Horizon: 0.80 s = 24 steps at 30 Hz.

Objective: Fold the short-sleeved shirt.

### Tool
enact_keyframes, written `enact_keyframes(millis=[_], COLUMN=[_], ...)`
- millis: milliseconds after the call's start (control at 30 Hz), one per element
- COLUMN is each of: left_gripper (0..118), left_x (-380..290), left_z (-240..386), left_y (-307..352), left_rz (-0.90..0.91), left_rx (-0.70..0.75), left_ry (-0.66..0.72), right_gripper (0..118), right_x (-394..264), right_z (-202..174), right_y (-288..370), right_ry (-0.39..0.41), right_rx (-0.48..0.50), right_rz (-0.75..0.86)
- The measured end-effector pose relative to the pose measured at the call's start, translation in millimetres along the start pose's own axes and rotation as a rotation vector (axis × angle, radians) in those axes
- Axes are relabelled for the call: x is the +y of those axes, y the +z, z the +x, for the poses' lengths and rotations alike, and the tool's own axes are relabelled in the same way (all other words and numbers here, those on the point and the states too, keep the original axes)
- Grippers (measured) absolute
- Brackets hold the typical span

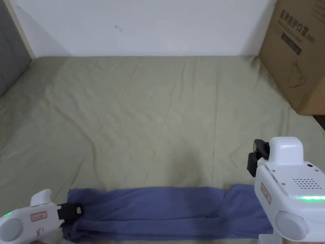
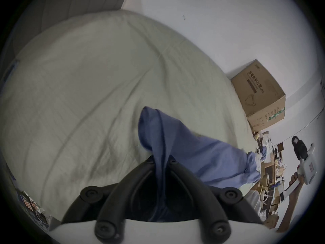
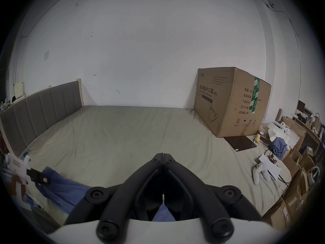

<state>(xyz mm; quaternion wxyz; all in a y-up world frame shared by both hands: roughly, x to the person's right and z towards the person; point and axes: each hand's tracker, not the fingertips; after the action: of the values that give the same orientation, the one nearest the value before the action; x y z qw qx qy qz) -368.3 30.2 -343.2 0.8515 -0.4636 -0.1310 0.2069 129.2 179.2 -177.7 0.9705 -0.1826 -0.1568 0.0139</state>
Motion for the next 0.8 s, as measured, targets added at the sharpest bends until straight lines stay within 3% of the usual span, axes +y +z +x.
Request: enact_keyframes(millis=[100, 200, 400, 600, 800], left_gripper=[6, 6, 6, 6, 6], left_x=[9.7, 21.5, 32.0, 26.8, 9.2], left_z=[6.6, -1.9, -15.4, 51.1, 128.0], left_y=[29.2, 53.7, 88.5, 84.9, 42.6], left_rz=[-0.009, 0.032, 0.034, 0.053, -0.048], left_rx=[-0.031, 0.059, 0.18, 0.126, 0.025], left_ry=[0.006, -0.061, -0.034, -0.111, -0.145], right_gripper=[0, 0, 0, 0, 0], right_x=[1.9, 3.8, 4.3, 2.5, 2.4], right_z=[2.1, 4.4, 7.4, 8.8, 12.8], right_y=[3.4, 6.2, 11.3, 15.7, 21.1], right_ry=[-0.005, -0.016, -0.017, -0.02, -0.016], right_rx=[0.001, 0.008, 0.025, 0.041, 0.051], right_rz=[0.012, 0.025, 0.041, 0.041, 0.048])
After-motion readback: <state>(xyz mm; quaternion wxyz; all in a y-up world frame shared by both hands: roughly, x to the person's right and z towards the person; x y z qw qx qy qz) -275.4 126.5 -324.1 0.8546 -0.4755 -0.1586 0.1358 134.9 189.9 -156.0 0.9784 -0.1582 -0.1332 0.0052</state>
